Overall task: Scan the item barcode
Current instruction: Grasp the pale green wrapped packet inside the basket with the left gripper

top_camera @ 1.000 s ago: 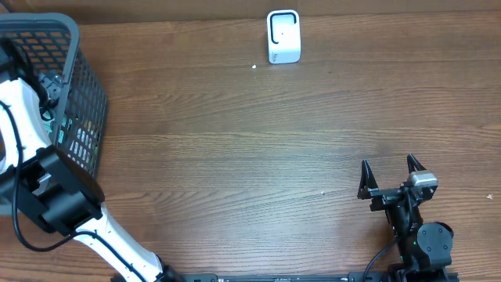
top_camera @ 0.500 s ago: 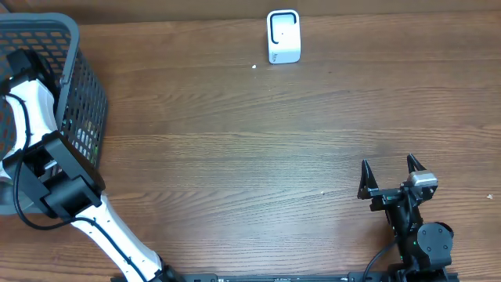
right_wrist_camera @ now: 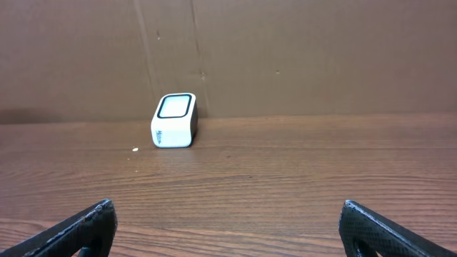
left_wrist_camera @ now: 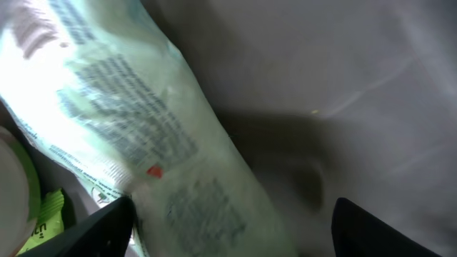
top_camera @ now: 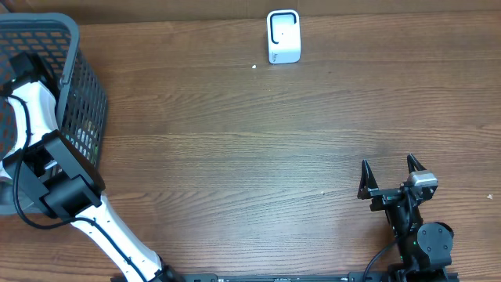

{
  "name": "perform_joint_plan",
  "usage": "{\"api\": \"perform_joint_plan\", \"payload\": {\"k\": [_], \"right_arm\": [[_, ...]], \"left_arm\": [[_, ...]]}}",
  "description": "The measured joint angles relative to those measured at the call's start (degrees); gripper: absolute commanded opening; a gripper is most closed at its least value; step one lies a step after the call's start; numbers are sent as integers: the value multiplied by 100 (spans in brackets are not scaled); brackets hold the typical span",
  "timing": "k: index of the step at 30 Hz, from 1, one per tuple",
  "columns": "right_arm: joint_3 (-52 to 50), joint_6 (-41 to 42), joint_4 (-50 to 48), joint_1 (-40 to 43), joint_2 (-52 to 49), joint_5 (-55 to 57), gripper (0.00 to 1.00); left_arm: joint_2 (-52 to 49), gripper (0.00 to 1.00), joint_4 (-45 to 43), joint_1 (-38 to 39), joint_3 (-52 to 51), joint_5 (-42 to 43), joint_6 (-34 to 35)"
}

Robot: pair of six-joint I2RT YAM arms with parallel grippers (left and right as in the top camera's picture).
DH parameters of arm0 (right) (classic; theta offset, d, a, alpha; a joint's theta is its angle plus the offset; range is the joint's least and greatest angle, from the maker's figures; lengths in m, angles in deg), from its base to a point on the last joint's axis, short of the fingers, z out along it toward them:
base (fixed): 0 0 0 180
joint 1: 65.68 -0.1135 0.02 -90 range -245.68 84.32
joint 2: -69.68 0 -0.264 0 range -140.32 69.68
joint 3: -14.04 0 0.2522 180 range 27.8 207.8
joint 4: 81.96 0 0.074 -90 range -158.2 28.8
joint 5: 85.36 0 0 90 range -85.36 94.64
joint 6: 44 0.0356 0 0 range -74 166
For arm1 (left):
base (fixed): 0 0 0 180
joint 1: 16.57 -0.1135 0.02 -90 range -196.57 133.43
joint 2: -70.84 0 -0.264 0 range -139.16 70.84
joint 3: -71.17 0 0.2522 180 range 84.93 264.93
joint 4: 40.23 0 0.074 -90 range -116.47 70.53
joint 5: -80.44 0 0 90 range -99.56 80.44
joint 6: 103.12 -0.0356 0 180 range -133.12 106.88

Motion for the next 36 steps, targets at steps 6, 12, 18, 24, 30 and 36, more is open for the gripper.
{"api": "perform_joint_plan", "payload": {"k": [6,12,18,24,30,36], "right_arm": [[0,2,-4,0,0,-2,100],[0,2,2,0,0,-2,100],[0,2,0,0,0,0,100],[0,2,-2,-2,0,0,100],[0,2,-4,0,0,0,100],[0,2,-2,0,0,-2,100]], "left_arm": [[2,5,-179,-15,-188,-50,57],[0,4,-24,-15,-157,22,72],[-20,10,758,-26,632,168,92],[-17,71,979,-26,1429,210,175],[-17,84,680,-26,1438,212,494],[-17,90,9,-26,1174,208,981]]}}
